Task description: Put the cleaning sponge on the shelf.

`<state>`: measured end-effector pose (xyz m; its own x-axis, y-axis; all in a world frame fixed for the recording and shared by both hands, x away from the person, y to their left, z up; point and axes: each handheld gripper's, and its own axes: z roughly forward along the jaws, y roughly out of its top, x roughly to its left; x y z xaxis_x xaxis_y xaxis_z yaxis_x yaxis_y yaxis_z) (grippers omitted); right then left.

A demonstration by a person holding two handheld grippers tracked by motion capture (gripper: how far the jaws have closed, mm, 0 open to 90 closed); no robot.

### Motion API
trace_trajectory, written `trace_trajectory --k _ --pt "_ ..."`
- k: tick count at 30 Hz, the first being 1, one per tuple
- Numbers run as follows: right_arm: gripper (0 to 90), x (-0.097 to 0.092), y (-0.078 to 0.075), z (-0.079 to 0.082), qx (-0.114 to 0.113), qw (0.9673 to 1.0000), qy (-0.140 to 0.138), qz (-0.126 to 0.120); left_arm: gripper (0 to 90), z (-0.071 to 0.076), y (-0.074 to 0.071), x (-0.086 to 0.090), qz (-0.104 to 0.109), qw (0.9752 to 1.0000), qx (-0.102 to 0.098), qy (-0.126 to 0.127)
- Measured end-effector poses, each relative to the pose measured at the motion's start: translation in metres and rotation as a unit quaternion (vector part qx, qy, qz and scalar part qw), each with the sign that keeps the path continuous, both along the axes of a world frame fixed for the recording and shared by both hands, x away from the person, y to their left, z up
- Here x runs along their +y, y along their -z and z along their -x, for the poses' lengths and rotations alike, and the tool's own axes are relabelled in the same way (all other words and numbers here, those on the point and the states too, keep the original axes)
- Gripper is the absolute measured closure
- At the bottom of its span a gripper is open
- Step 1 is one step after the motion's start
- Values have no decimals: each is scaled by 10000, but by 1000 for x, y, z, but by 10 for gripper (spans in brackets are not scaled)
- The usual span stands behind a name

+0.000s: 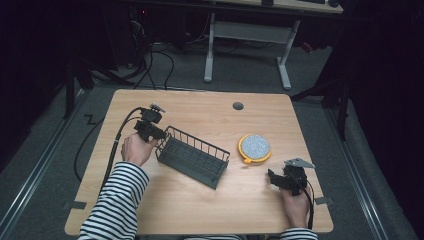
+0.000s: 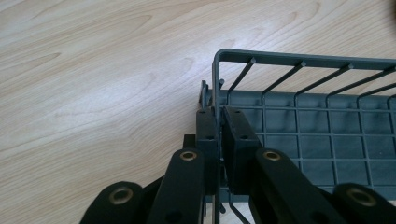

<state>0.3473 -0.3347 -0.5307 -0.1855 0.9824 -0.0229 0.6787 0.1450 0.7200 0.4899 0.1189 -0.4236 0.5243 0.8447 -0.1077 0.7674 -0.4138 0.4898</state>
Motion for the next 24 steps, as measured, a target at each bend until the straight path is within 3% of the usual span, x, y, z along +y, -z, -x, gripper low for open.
trace_trajectory --k 8,21,22,23,24 --pt "254 0 0 0 2 10000 7 -8 858 3 0 -11 41 9999 -53 136" --pt "254 0 0 0 3 10000 16 -13 848 4 1 -7 198 9996 -50 176" --pt "254 0 0 0 2 10000 15 -14 840 5 0 -7 221 9995 -82 198" --pt "254 0 0 0 2 10000 14 -14 762 5 -1 -6 321 9992 -97 207" --pt "255 0 0 0 2 10000 2 -6 762 6 -3 -5 391 9990 -119 207"
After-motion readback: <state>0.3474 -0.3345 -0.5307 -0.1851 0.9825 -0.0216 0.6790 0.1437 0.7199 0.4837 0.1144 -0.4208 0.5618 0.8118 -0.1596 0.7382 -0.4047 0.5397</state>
